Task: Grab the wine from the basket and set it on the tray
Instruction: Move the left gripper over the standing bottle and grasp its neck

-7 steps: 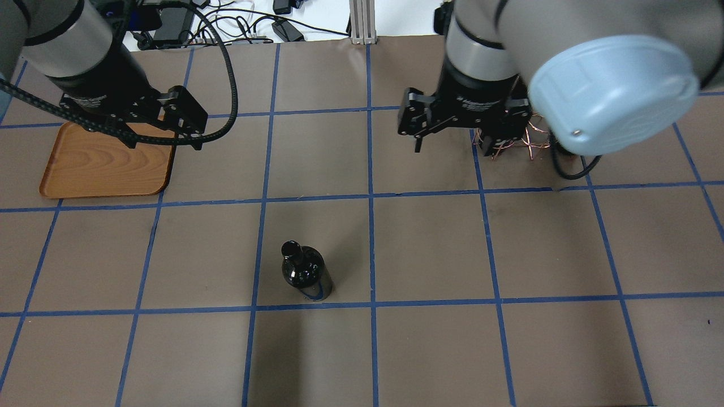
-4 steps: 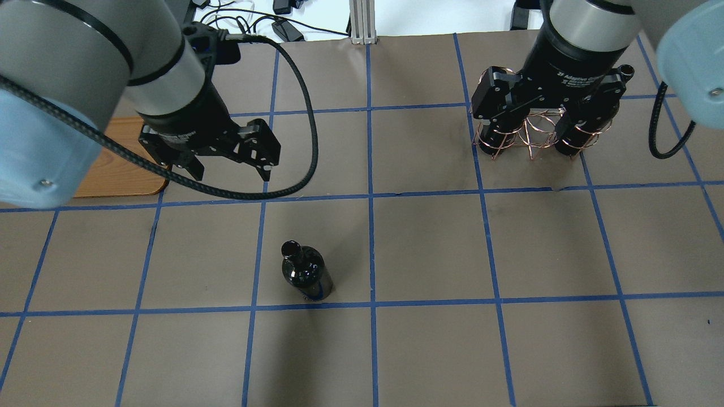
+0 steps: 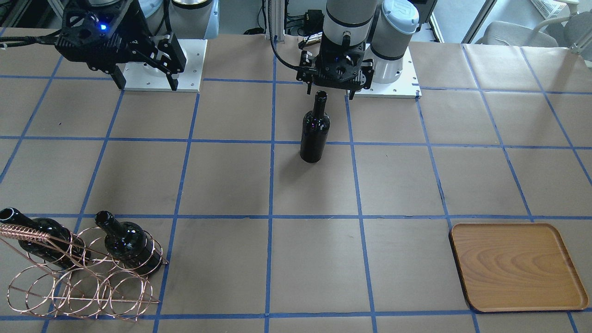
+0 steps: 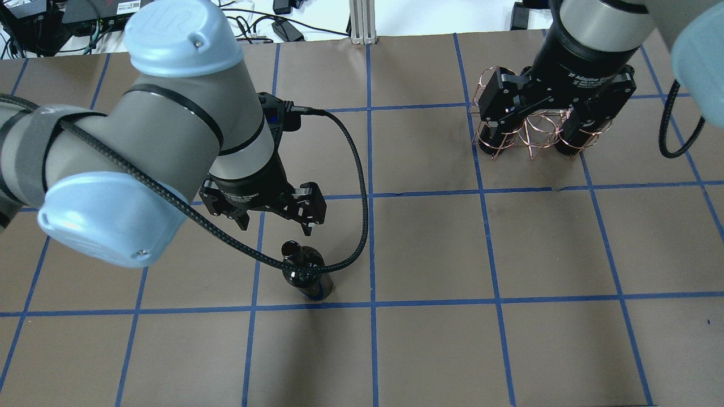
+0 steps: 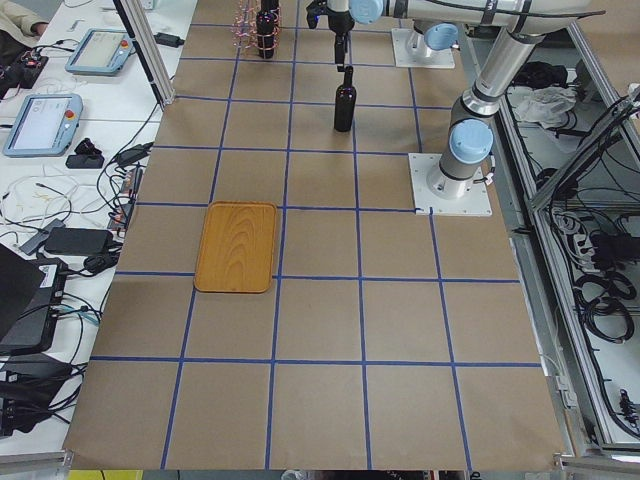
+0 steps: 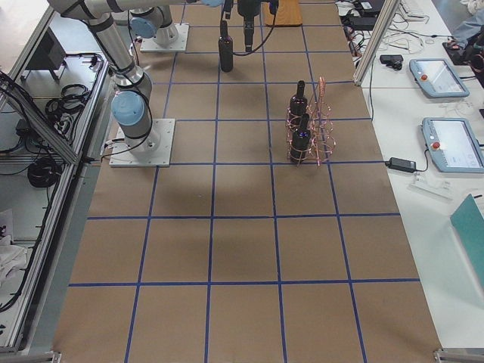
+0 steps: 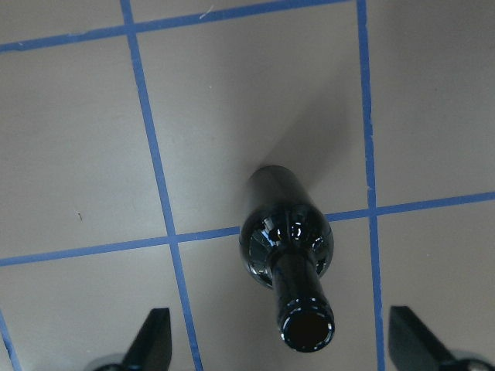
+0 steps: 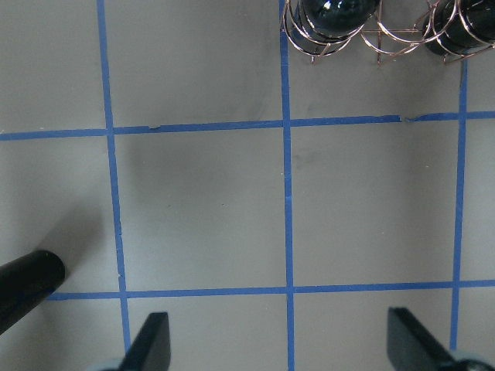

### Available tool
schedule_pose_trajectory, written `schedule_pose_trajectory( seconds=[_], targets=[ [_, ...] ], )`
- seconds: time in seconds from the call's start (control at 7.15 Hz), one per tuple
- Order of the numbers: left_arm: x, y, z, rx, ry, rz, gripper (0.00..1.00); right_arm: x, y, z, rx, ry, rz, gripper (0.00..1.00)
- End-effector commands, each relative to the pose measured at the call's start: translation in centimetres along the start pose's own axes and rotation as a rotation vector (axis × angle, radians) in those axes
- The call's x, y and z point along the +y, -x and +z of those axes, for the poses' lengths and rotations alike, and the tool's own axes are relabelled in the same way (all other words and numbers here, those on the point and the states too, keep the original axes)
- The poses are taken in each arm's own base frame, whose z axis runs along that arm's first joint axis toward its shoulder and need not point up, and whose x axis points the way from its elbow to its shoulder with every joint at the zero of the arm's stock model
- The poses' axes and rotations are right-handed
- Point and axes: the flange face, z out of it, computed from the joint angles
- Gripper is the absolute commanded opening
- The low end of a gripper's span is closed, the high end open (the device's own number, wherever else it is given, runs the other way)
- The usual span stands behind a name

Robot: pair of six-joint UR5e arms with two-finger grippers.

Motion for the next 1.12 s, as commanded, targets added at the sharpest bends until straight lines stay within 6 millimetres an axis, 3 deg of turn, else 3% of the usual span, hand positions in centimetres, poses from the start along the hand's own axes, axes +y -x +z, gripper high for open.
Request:
schedule_pose_trajectory(
  seconds=[0.0, 0.7, 0.98],
  targets=[
    [-0.1, -0.1, 2.9, 0.001, 0.008, 0.004, 1.00, 0.0, -0.3, -0.3, 0.036, -0.013, -0.019, 1.00],
    [-0.8, -0.8, 4.2, 0.053, 0.047, 0.004, 0.76, -0.7, -0.4, -1.2, 0.039, -0.096, -0.019, 1.00],
    [-0.7, -0.6, 4.3, 0.040, 0.051, 0.001, 0.75, -0.7, -0.4, -0.9, 0.037, -0.092, -0.019, 1.00]
  ],
)
